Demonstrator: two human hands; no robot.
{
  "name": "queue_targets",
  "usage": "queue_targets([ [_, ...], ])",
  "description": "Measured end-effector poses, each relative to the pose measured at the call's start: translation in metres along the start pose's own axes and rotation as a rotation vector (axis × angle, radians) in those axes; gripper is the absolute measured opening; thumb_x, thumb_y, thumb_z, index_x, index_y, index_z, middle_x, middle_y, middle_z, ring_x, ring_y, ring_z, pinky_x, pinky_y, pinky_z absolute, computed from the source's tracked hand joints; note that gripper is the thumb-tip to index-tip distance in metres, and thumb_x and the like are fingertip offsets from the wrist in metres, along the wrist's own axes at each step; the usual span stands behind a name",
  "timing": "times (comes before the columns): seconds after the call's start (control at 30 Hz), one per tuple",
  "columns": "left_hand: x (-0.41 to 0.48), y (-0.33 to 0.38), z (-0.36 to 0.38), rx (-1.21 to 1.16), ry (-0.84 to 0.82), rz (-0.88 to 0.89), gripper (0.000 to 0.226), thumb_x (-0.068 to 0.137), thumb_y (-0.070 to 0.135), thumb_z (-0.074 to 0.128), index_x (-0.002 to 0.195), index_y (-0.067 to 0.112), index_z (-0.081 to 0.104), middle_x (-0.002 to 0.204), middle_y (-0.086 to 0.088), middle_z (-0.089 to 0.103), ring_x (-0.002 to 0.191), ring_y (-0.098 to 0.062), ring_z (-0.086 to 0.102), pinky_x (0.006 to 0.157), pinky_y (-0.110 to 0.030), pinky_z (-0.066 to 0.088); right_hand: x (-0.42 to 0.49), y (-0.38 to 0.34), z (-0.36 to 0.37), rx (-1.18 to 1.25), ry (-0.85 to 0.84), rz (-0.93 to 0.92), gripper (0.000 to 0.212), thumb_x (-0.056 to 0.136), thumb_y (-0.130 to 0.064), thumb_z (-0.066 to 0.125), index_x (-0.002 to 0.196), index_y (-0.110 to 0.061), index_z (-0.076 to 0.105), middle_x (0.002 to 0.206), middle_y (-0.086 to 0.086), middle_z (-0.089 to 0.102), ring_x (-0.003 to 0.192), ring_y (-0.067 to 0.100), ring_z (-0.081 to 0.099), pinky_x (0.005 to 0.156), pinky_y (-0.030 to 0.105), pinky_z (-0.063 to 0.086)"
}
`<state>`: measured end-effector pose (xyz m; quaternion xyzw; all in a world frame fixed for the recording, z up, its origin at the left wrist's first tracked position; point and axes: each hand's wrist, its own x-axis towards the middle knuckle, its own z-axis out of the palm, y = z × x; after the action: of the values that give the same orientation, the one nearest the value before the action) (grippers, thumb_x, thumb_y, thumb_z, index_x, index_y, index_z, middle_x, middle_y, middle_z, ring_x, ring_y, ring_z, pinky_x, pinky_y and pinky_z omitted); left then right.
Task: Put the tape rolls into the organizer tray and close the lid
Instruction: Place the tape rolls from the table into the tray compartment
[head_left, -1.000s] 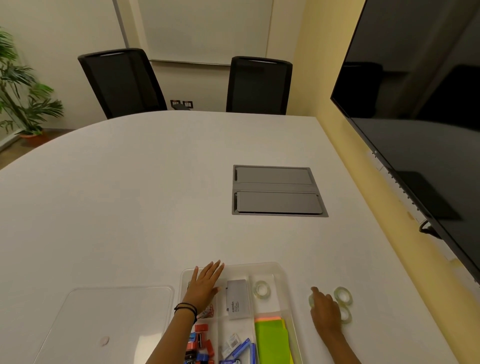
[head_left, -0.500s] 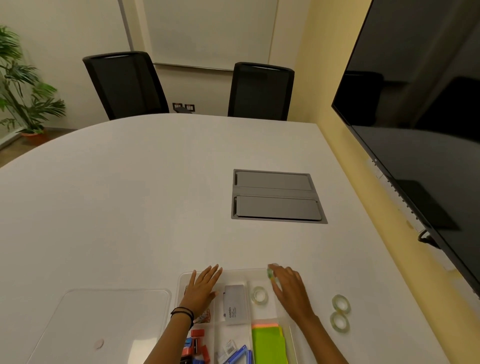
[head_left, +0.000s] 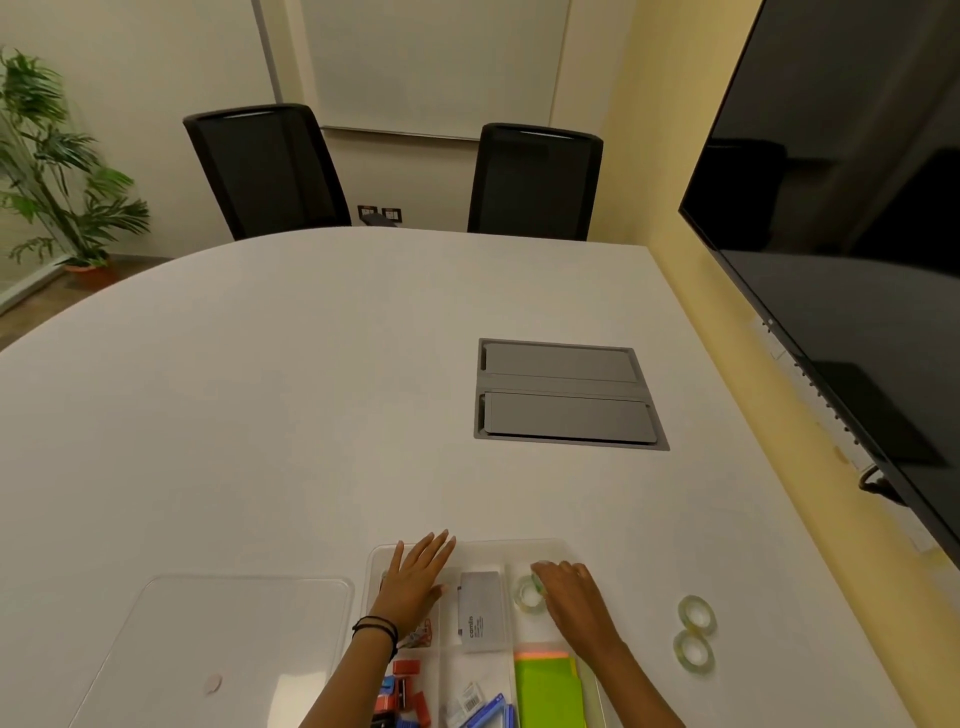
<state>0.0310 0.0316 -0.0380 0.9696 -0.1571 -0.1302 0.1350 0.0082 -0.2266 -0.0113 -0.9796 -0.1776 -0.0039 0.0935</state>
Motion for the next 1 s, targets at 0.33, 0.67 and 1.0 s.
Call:
queue_targets([
  [0.33,0.000,-0.003,0.004,0.000,-0.005,0.003,0.062,0.099,0.027,0.040,0.147,0.023,0.001,0.158,-0.006,-0.003,0.146,-0.023,-0.002,0.117,-0.048,-0.005,-0.002,0.024,-0.019,0.135,0.056,0.104,0.051,0.073,0.010,0.063,0.117,-0.015,0.061,0.112,-0.002,0.068,0.101,0.012,0.060,0.088,0.019,0.032],
  [0.67,0.004,-0.006,0.004,-0.010,0.004,0.025,0.064,0.099,0.024,0.042,0.146,0.019,0.001,0.158,-0.009,-0.001,0.146,-0.025,0.000,0.117,-0.049,-0.004,-0.069,0.083,-0.031,0.331,0.146,0.475,0.038,0.089,0.010,0.048,0.123,-0.006,0.054,0.117,0.005,0.062,0.110,0.020,0.059,0.096,0.006,0.037],
  [1.0,0.005,-0.005,0.005,0.048,-0.020,0.013,0.064,0.099,0.028,0.039,0.146,0.020,-0.003,0.158,-0.007,-0.004,0.146,-0.023,-0.001,0.117,-0.048,-0.004,-0.127,0.087,-0.014,0.302,0.053,0.818,0.049,0.086,-0.002,0.058,0.133,-0.005,0.044,0.132,0.018,0.048,0.118,0.035,0.048,0.093,0.042,0.048],
])
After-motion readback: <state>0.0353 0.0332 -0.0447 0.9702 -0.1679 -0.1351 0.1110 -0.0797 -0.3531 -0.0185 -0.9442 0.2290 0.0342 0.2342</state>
